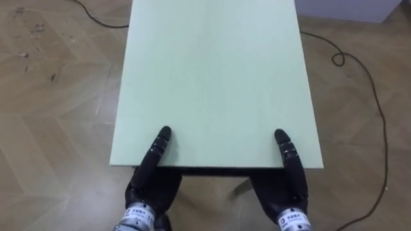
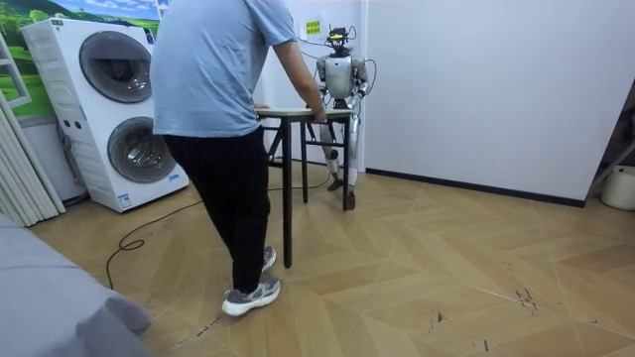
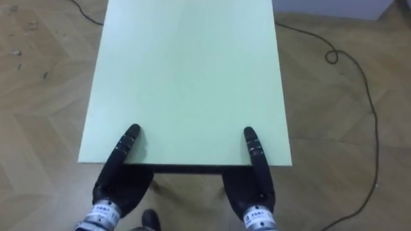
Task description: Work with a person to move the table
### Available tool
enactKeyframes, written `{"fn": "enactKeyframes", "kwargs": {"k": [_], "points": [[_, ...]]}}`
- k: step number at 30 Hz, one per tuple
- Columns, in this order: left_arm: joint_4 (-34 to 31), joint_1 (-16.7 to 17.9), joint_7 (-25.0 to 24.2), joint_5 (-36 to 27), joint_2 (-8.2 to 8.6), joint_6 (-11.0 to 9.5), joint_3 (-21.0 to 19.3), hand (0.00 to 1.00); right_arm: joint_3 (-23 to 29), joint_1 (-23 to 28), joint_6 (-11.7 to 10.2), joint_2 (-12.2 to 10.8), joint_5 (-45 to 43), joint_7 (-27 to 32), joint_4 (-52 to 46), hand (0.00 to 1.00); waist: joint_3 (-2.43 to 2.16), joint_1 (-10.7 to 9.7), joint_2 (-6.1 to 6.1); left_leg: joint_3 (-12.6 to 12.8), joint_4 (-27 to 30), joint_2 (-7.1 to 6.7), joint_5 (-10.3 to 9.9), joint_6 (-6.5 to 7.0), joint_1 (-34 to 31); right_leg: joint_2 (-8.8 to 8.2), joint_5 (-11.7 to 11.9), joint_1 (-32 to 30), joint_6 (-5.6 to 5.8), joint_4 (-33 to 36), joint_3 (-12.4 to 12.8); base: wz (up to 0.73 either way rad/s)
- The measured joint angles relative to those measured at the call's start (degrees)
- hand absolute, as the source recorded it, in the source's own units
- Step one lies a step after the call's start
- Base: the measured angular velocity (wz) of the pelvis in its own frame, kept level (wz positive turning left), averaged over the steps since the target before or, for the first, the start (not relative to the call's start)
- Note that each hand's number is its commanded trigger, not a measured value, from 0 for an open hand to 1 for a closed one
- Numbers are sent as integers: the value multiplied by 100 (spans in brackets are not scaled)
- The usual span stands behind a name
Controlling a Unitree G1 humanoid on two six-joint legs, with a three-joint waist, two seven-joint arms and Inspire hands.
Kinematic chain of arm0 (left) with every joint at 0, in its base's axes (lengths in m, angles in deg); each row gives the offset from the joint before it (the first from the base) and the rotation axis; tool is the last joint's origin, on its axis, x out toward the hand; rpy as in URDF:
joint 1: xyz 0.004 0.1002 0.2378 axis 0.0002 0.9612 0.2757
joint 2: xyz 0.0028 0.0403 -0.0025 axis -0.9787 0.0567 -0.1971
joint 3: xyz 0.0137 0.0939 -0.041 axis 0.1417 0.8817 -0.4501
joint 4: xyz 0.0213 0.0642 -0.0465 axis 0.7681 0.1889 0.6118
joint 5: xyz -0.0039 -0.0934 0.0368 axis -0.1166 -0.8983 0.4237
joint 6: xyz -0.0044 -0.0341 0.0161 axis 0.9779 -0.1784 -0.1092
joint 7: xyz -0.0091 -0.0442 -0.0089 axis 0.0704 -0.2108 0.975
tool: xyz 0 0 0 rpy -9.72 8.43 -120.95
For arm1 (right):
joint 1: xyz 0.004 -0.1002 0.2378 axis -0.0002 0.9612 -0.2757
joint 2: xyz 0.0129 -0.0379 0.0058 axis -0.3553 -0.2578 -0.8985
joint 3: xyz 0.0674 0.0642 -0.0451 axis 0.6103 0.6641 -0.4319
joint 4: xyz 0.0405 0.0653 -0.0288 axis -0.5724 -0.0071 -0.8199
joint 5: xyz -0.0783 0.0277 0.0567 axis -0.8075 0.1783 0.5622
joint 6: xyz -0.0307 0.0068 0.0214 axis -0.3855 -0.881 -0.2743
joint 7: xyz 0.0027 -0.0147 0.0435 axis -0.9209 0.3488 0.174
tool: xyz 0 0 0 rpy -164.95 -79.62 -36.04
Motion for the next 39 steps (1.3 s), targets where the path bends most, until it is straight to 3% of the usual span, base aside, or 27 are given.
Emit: {"fn": "enactKeyframes", "kwargs": {"k": [2, 3, 4, 6, 8, 11, 12, 13, 16, 17, 18, 19, 20, 21, 22, 24, 26, 28, 29, 31, 32, 33, 34, 35, 36, 37, 39], "points": [[54, 74, 0, -89, 30, -49, 45, 100, -52, 6, -12, 97, 3, 19, 7, 100, 24, 80, 82, 7, 1045, 33, -915, 171, 3, -151, 72, -69, -99, 99, -321, -35], [64, 171, -1, -181, 38, -56, 6, 100, -126, -1, -9, 190, -13, 35, 7, 100, 26, 187, 139, 10, 2209, 102, -1705, 208, 12, -198, 105, -67, -142, 96, -477, -60], [64, 256, -11, -250, 48, -94, 23, 100, -175, -6, -8, 258, -35, 53, 6, 100, 33, 164, 240, -60, 3248, 159, -2168, 146, 25, -184, 165, -82, -188, 98, -661, -46], [65, 312, -13, -274, 84, -98, 53, 100, -173, 5, -4, 289, -36, 53, 5, 100, 30, 117, 366, -183, 4366, 208, -2473, 91, 277, -172, 203, -168, -254, 219, -969, 3], [66, 308, -13, -290, 92, -79, 41, 100, -169, -1, -4, 274, -41, 52, -2, 100, 32, -42, 426, -247, 4776, 271, -2473, 78, 816, -153, 226, -273, -313, 305, -1202, 40], [64, 255, -13, -259, 101, -77, 52, 100, -153, 0, -17, 278, -39, 54, -53, 100, 31, -302, 502, -219, 4036, 515, -2416, -15, 2026, -160, 250, -612, -356, 602, -1414, 38], [66, 187, -13, -258, 109, -72, 66, 100, -108, -26, -24, 283, -37, 51, -78, 100, 41, -312, 571, -181, 3398, 500, -2771, -293, 2375, -194, 266, -837, -355, 819, -1429, 18], [75, 172, -12, -260, 159, -69, 53, 100, -99, -29, -29, 317, -39, 35, -79, 100, 46, -404, 581, -94, 2825, 358, -2975, -306, 2539, -314, 353, -990, -369, 931, -1330, 49], [184, 107, -11, -256, 190, -56, 96, 100, -106, 29, -83, 387, -5, 6, -79, 100, 32, -670, 625, -164, 1457, -81, -2955, -325, 3000, -508, 669, -1493, -432, 1453, -364, 48], [183, 97, -12, -258, 189, -62, 99, 100, -102, 30, -75, 380, 8, 5, -79, 100, 35, -684, 622, -162, 1265, -127, -2964, -330, 3094, -572, 710, -1676, -457, 1761, -242, 5], [197, 140, -29, -268, 180, -127, 92, 100, -112, 39, -3, 383, -7, 5, -83, 100, 36, -758, 743, -207, 1083, -87, -3064, -300, 3211, -389, 668, -2121, -409, 2049, -4, -36], [92, 249, -115, -335, 119, -285, 53, 100, -169, -45, 98, 339, -75, 5, -115, 100, 3, -726, 869, -213, 1076, 105, -3321, -320, 3112, 215, 883, -2323, -453, 1062, 178, -44], [-20, 288, -153, -361, 49, -353, 40, 100, -210, -48, 100, 314, -120, 4, -221, 100, -16, -673, 830, -217, 1091, 89, -3480, -397, 3048, 289, 1556, -2364, -686, 596, 69, -33], [-117, 238, -173, -331, 119, -377, 75, 100, -237, 21, 4, 371, -118, 9, -482, 100, -18, -604, 834, -207, 1109, 28, -3814, -398, 3009, 154, 1598, -2427, -665, 608, -212, 10], [-91, 62, -27, -309, 174, -370, 138, 100, -247, -55, -116, 393, -67, 24, -468, 100, -10, -584, 841, -246, 1042, 0, -3905, -364, 2962, 44, 1606, -2530, -666, 744, -240, 38], [202, -284, 59, -328, 172, -372, 292, 100, -127, -72, -189, 414, -18, 27, -404, 100, -12, -621, 768, -271, 769, -107, -3897, -336, 2886, -143, 1692, -2544, -587, 701, -272, 54], [343, -435, 60, -352, 175, -398, 351, 100, -50, -70, -172, 423, -16, 30, -390, 100, -9, -621, 730, -231, 573, -237, -3991, -149, 2884, -240, 1930, -2549, -563, 502, -356, 28], [546, -488, 60, -357, 181, -438, 360, 100, -30, -62, -142, 362, -60, 28, -223, 100, -19, -621, 549, -215, 764, -506, -3959, 15, 2747, -414, 2366, -2372, -560, 28, -393, 2], [566, -482, 61, -360, 188, -437, 358, 100, -15, -48, -138, 362, -61, 29, -214, 100, -29, -636, 521, -215, 843, -579, -3957, 65, 2693, -458, 2468, -2328, -509, -91, -363, 0], [614, -480, 100, -418, 194, -412, 384, 100, -4, -7, -128, 373, -55, 30, -183, 100, -28, -645, 343, -158, 1070, -952, -3876, 299, 2529, -677, 2920, -2225, -269, -533, -119, -5], [631, -482, 100, -471, 186, -410, 404, 100, -7, -5, -124, 375, -55, 31, -183, 100, -27, -653, 314, -135, 1136, -1030, -3858, 360, 2469, -741, 3049, -2195, -135, -673, -85, -3], [649, -475, 101, -561, 168, -401, 427, 100, 9, -5, -84, 404, -61, 31, -180, 100, -30, -734, 268, -88, 1237, -1157, -3796, 483, 2350, -786, 3305, -2128, 425, -994, 65, 0], [654, -462, 101, -599, 137, -401, 438, 100, 31, -15, -19, 470, -88, 32, -168, 100, -18, -762, 241, 51, 1316, -1176, -3734, 604, 2250, -875, 3387, -2103, 921, -1025, 141, 9], [682, -469, 104, -612, 137, -391, 447, 100, 38, -4, -6, 470, -83, 32, -140, 100, -1, -791, 273, 163, 1386, -1097, -3725, 637, 2208, -912, 3258, -2124, 773, -734, 124, 36], [789, -522, 123, -606, 137, -368, 505, 100, 61, 71, -16, 460, -42, 31, -79, 100, 7, -872, 323, 454, 1417, -904, -3701, 644, 2210, -1026, 2575, -2194, 317, 319, 66, 67], [791, -534, 170, -571, 92, -366, 551, 100, 60, 126, -10, 463, 7, 31, -55, 100, 7, -973, 323, 622, 1336, -786, -3575, 617, 2207, -1092, 1869, -2189, 298, 1228, 162, 68], [790, -555, 179, -563, 61, -366, 591, 100, 56, 156, -24, 479, 62, 26, -69, 100, -2, -961, 325, 989, 1076, -717, -3342, 604, 2217, -1287, 1068, -2016, 328, 2254, 195, 31]]}}
